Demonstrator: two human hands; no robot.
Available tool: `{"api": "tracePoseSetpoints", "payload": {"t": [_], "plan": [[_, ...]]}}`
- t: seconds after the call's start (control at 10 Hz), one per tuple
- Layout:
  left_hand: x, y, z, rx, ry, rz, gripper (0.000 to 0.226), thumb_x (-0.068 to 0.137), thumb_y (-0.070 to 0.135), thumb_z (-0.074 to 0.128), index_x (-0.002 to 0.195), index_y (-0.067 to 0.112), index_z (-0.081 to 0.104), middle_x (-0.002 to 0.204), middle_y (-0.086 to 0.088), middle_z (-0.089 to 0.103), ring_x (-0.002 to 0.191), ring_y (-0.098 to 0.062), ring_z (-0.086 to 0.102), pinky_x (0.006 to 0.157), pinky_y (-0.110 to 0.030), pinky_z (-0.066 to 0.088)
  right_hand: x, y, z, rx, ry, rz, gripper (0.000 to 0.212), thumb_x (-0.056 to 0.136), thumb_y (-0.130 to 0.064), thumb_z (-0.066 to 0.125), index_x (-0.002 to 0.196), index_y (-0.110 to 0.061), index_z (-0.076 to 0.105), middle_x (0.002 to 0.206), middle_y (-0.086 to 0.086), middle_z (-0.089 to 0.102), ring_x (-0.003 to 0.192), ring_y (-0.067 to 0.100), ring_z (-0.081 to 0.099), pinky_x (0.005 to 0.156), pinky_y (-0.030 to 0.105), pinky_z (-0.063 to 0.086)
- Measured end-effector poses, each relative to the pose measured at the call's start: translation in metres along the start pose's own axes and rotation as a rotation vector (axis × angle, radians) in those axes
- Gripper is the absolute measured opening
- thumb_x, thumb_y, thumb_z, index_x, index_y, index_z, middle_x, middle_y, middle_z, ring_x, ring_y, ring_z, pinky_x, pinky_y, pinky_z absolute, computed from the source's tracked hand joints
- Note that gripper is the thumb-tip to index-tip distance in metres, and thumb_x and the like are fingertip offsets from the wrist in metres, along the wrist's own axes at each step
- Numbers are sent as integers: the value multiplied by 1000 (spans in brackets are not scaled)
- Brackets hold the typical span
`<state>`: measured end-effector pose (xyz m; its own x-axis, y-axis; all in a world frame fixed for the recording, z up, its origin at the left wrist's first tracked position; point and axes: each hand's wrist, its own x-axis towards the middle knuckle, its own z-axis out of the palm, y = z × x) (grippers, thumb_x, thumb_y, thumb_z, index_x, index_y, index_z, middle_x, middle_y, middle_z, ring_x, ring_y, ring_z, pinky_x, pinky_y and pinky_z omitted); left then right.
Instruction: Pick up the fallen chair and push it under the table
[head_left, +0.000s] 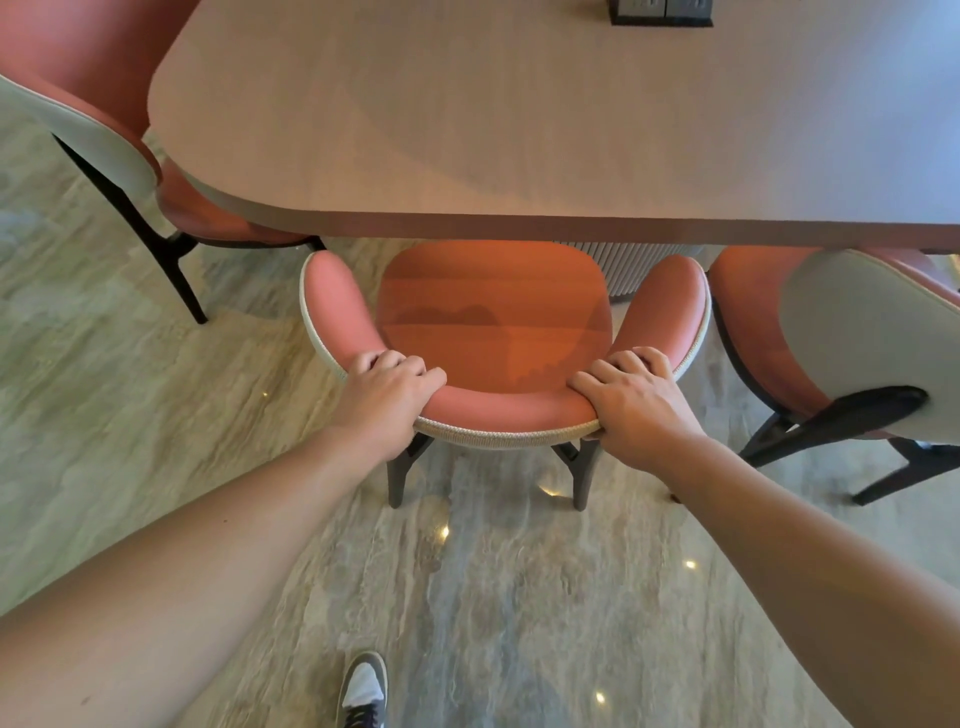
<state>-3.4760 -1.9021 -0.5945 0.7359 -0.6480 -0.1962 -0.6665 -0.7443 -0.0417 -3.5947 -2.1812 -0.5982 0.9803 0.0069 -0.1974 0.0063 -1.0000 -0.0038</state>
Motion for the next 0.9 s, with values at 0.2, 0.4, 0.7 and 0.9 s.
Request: {"api": "tracePoseSetpoints", "payload": {"t": [0.2, 0.4, 0.7, 0.9], "plan": [[17, -11, -9, 11, -12, 33, 60, 81, -9, 58, 128, 28, 55, 128, 7, 58, 135, -24, 50, 113, -38, 30, 20, 7, -8, -14, -15, -9, 44, 89, -50, 70, 129, -34, 58, 126, -9, 65, 131, 29, 56, 118, 47, 25], [19, -10, -7, 10, -3, 39, 62, 77, -10, 59, 126, 28, 55, 128, 9, 58, 133, -23, 51, 111, -38, 29, 20, 9, -10, -16, -21, -11, 48, 90, -50, 70, 133, -35, 56, 128, -9, 66, 131, 29, 56, 120, 48, 26], [17, -12, -3, -55, -71, 66, 91, 87, 32, 79, 161, 35, 26, 157, 5, 44, 153, -24, 37, 128, -44, 15, 19, 11, 0, 11, -18, 3, 90, 81, -68, 74, 156, -33, 38, 150, -2, 59, 148, 31, 47, 131, 51, 14], [-25, 12, -23, -1147, 257, -36, 90, 93, 74, 48, 167, 38, 10, 174, 9, 23, 162, -7, 21, 130, -37, 20, -15, -24, -12, 751, 312, 150, 102, 86, -95, 24, 164, -29, 32, 168, -5, 41, 166, 25, 22, 135, 60, 5]]}}
